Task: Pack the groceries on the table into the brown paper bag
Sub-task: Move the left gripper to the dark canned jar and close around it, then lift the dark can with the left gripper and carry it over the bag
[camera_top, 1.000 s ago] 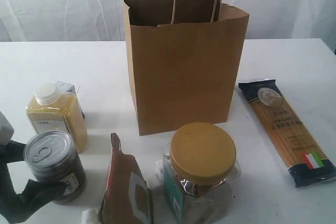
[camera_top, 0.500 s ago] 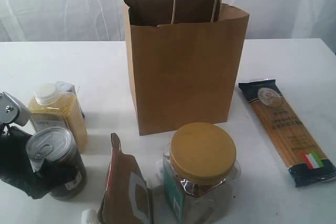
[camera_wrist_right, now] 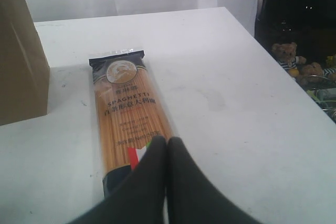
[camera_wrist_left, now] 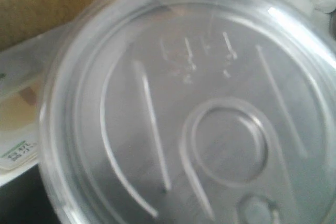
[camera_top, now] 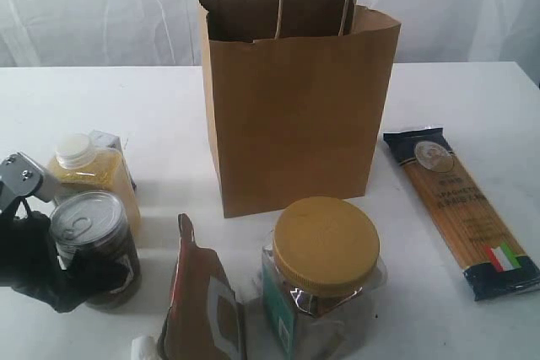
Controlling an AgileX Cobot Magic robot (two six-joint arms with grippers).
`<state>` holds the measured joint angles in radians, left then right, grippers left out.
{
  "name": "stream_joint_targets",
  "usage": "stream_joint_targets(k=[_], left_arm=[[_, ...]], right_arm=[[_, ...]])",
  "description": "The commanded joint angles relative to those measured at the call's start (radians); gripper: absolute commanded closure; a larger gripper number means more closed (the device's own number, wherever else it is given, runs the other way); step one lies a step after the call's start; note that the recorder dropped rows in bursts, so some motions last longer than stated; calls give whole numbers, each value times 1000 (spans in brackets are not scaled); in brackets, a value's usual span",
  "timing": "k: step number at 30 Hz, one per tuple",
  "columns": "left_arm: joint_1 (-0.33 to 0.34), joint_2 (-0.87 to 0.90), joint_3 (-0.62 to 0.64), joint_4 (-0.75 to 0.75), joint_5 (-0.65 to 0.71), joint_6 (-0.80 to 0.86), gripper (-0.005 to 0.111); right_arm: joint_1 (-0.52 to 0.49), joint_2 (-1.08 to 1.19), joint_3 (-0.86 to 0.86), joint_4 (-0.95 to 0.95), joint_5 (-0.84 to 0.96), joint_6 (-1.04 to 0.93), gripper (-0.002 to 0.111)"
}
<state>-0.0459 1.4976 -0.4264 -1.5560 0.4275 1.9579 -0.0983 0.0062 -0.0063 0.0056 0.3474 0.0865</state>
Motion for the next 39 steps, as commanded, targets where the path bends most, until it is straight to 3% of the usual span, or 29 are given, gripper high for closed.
stream_joint_targets(k=[1, 3, 11, 26, 31, 34, 39], left_arm=[[3, 2, 1, 76, 35, 158, 97], [3, 2, 1, 79, 35, 158, 107], [3, -9, 1, 79, 85, 158, 107], [3, -210, 1, 77, 113, 68, 107], [3, -215, 1, 69, 121, -8, 107], [3, -273, -1, 69, 126, -133, 107], [3, -380, -34, 69, 149, -187, 107]], right_arm=[[-6, -6, 6, 2, -3, 0, 108], [-6, -6, 6, 2, -3, 0, 108], [-6, -6, 6, 2, -3, 0, 108], [-6, -6, 6, 2, -3, 0, 108], [-6, -6, 6, 2, -3, 0, 108], [-6, -6, 6, 2, -3, 0, 108], [-6, -6, 6, 2, -3, 0, 108]])
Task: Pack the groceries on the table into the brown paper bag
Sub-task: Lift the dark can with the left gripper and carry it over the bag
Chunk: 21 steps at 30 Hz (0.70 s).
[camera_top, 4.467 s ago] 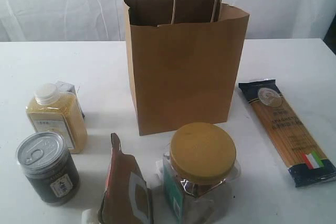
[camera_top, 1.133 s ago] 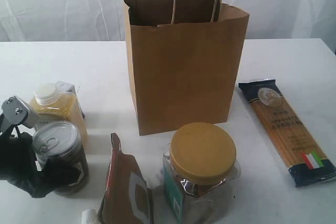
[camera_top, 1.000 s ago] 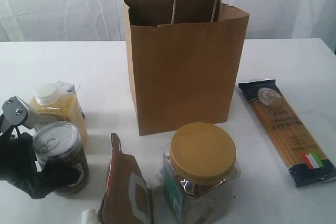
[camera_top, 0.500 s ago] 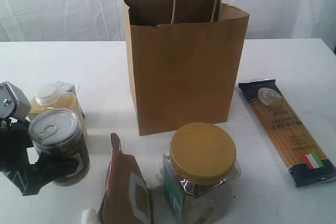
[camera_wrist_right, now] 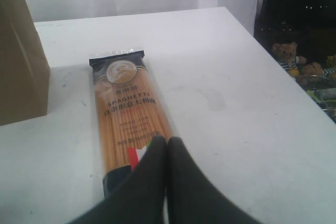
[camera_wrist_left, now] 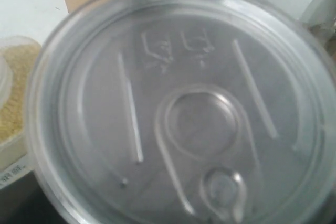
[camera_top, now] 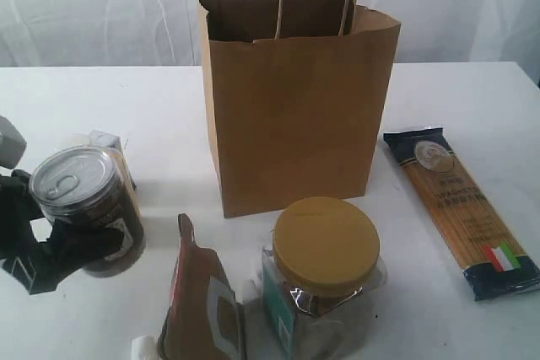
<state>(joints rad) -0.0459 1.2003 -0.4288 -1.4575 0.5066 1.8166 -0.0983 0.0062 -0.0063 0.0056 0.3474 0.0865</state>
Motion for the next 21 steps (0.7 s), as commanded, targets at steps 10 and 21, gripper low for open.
stream_joint_targets(k=[10, 21], left_arm=[[3, -172, -154, -29, 117, -115, 107], [3, -175, -295, -29, 160, -204, 107]], right_arm=[[-6, -6, 6, 2, -3, 0, 108], [-6, -6, 6, 2, -3, 0, 108]])
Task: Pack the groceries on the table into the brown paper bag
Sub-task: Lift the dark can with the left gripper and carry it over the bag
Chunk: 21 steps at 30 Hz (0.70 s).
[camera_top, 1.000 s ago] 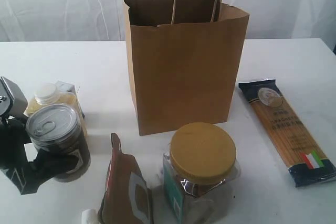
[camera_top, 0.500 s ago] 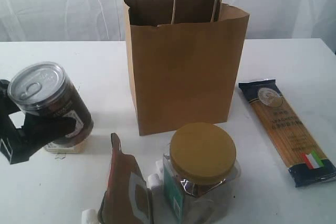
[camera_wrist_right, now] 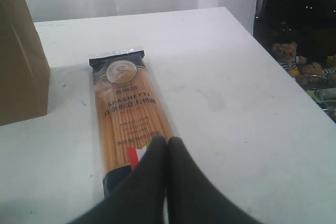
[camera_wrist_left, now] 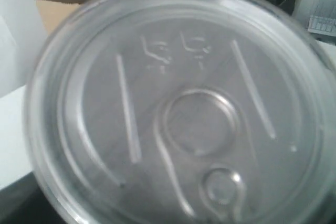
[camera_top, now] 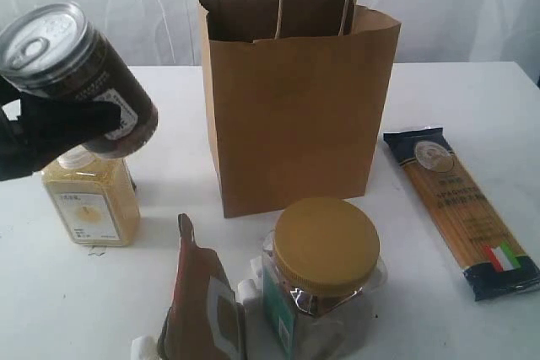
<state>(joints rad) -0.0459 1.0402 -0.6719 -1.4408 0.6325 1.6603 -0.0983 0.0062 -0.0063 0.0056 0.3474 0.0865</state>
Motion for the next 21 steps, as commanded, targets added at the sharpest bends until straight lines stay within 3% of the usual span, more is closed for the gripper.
stream_joint_targets(k=[1, 13, 21], left_arm=[[3, -15, -64, -44, 34, -56, 107], [3, -2, -238, -11, 41, -98, 107], [3, 165, -399, 15, 65, -98, 107]], right_arm=[[-6, -6, 6, 2, -3, 0, 108], [-6, -6, 6, 2, -3, 0, 108], [-6, -6, 6, 2, -3, 0, 108]])
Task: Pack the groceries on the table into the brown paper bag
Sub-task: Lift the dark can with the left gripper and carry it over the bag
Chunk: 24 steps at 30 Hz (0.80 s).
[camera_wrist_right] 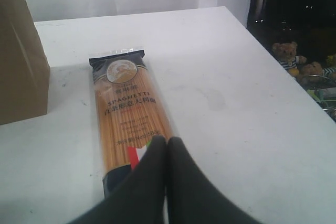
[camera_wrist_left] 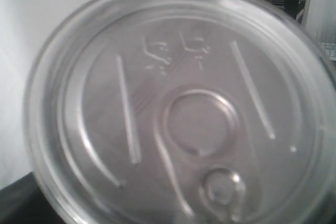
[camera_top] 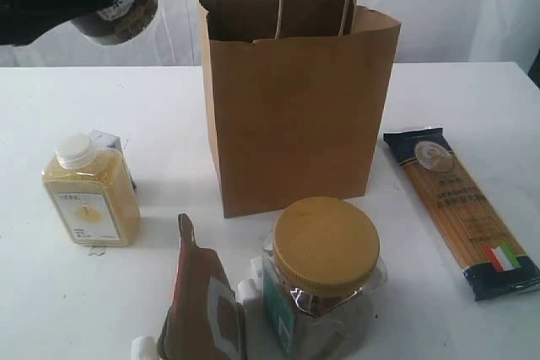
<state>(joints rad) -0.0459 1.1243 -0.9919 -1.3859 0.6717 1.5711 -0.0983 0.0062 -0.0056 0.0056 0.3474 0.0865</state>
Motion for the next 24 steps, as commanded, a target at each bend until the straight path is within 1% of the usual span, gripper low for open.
stream_joint_targets(k=[1, 4, 8, 14, 16, 19, 24], left_arm=[[3, 112, -105, -44, 44, -11, 107], [3, 196, -195, -46, 122, -32, 107], [3, 259, -296, -46, 201, -32, 107], [3, 307, -390, -46, 270, -32, 107], [1, 327, -409, -46, 272, -32, 107], [-17, 365, -438, -46, 275, -28, 107], [-84, 439, -520, -46, 301, 13, 107]], right_arm=[[-6, -6, 6, 2, -3, 0, 108], [-6, -6, 6, 2, -3, 0, 108], [-6, -6, 6, 2, -3, 0, 108], [-6, -6, 6, 2, -3, 0, 108], [-6, -6, 6, 2, -3, 0, 108], [-6, -6, 6, 2, -3, 0, 108], [-6, -6, 6, 2, -3, 0, 108]])
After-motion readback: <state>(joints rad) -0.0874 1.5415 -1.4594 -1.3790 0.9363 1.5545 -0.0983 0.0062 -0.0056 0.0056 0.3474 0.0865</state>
